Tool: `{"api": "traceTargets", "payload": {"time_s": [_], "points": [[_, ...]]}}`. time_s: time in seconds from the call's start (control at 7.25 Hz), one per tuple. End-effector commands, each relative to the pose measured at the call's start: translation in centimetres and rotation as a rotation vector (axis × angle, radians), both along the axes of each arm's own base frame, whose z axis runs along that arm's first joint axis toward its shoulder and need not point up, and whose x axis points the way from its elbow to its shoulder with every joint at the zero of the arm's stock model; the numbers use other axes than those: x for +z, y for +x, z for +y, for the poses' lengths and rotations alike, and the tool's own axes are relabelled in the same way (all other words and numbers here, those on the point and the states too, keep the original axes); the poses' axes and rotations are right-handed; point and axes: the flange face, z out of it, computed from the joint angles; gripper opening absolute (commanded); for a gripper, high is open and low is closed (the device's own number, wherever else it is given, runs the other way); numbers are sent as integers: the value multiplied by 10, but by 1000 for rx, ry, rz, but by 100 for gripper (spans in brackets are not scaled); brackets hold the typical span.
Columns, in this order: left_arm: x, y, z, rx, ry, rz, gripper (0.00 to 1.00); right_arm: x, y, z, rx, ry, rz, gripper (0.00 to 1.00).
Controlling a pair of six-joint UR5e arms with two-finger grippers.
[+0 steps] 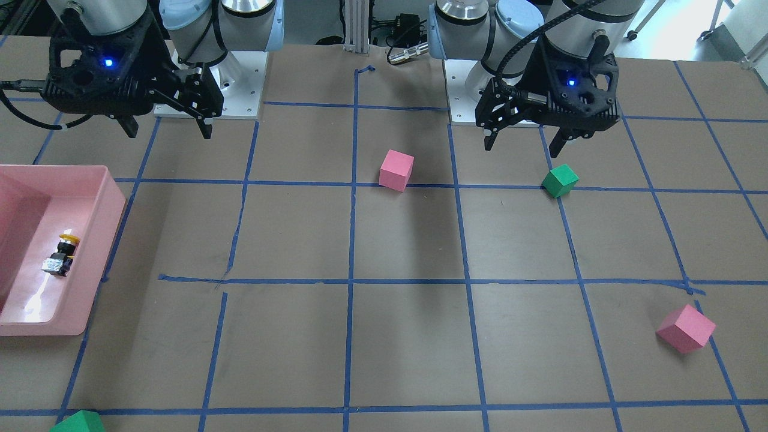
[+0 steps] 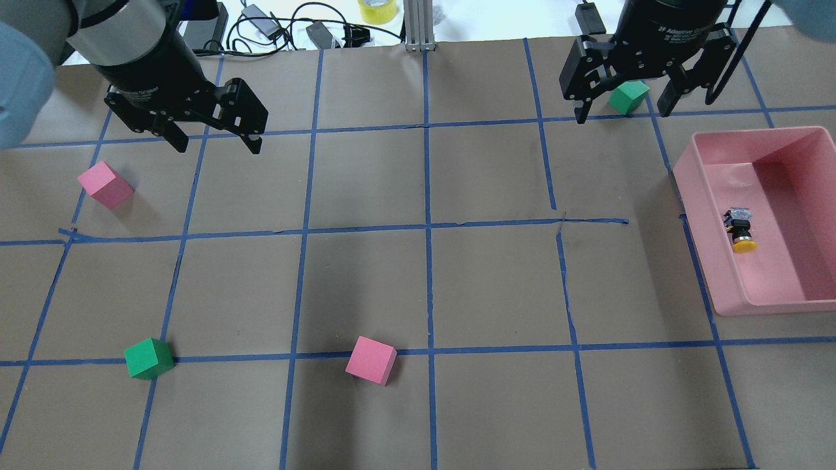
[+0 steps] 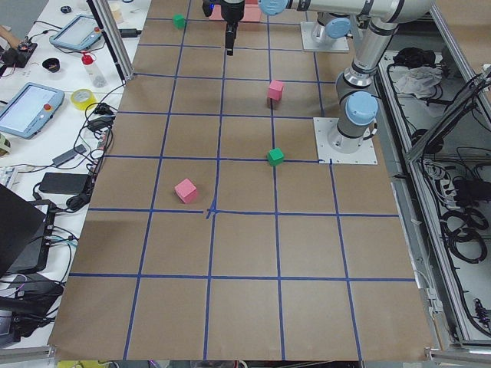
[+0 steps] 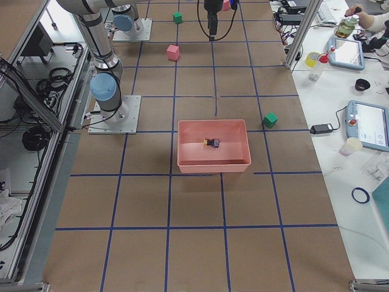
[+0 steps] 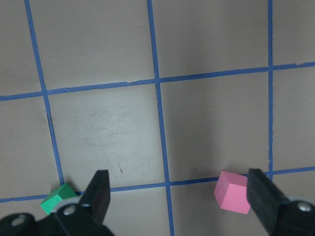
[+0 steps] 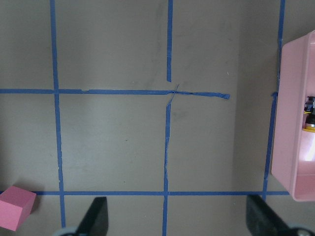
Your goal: Align button upright
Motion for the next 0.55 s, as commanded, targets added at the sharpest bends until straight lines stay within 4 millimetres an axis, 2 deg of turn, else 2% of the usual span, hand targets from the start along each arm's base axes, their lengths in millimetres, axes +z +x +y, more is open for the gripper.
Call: {"api": "traceTargets", "payload": {"time_s": [0.0,0.41], "points": [[-2,0,0,0,3,0,100,0,0,0,1,1,0,100],[-1,0,0,-2,2,0,100,-3,0,0,1,5,0,100]]}}
